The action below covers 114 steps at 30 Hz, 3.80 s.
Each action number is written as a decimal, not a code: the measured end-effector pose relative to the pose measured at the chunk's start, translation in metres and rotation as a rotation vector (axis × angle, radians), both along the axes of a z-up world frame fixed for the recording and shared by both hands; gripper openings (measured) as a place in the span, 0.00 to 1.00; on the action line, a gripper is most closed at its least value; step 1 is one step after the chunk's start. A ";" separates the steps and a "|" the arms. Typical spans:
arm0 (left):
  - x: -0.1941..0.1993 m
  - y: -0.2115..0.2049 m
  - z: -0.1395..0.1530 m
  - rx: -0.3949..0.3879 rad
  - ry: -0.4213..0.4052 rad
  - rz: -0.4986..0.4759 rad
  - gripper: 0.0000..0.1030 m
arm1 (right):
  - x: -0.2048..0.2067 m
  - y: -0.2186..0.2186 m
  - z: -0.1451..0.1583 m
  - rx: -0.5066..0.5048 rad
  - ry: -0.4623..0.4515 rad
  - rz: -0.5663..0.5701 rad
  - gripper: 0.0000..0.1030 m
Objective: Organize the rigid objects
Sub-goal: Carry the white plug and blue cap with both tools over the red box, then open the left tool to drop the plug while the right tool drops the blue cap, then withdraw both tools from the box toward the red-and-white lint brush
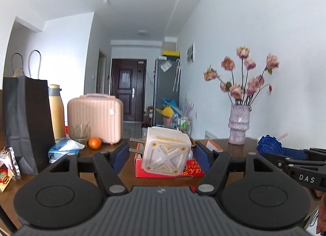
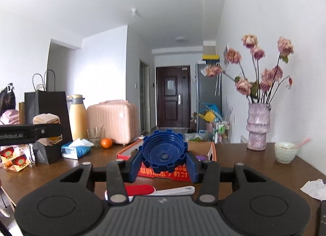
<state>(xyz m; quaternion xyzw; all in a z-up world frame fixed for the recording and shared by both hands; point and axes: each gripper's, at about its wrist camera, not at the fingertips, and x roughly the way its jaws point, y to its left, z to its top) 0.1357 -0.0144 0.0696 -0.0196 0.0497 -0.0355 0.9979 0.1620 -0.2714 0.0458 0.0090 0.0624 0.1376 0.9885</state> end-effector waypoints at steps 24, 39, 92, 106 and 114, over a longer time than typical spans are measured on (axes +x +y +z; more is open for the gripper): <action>-0.013 0.020 0.014 -0.045 -0.072 0.012 0.67 | -0.039 0.010 0.030 -0.033 -0.122 0.004 0.45; 0.198 0.041 0.074 -0.081 0.158 -0.197 0.67 | 0.168 0.012 0.089 -0.067 0.082 0.140 0.45; 0.278 0.014 0.073 0.078 0.278 -0.065 0.97 | 0.276 0.024 0.092 -0.164 0.277 0.024 0.80; 0.145 0.003 0.062 0.103 0.018 -0.004 1.00 | 0.158 -0.002 0.091 0.046 -0.004 -0.029 0.89; 0.092 0.011 0.053 0.044 -0.046 0.020 1.00 | 0.098 -0.009 0.083 0.106 -0.091 -0.073 0.90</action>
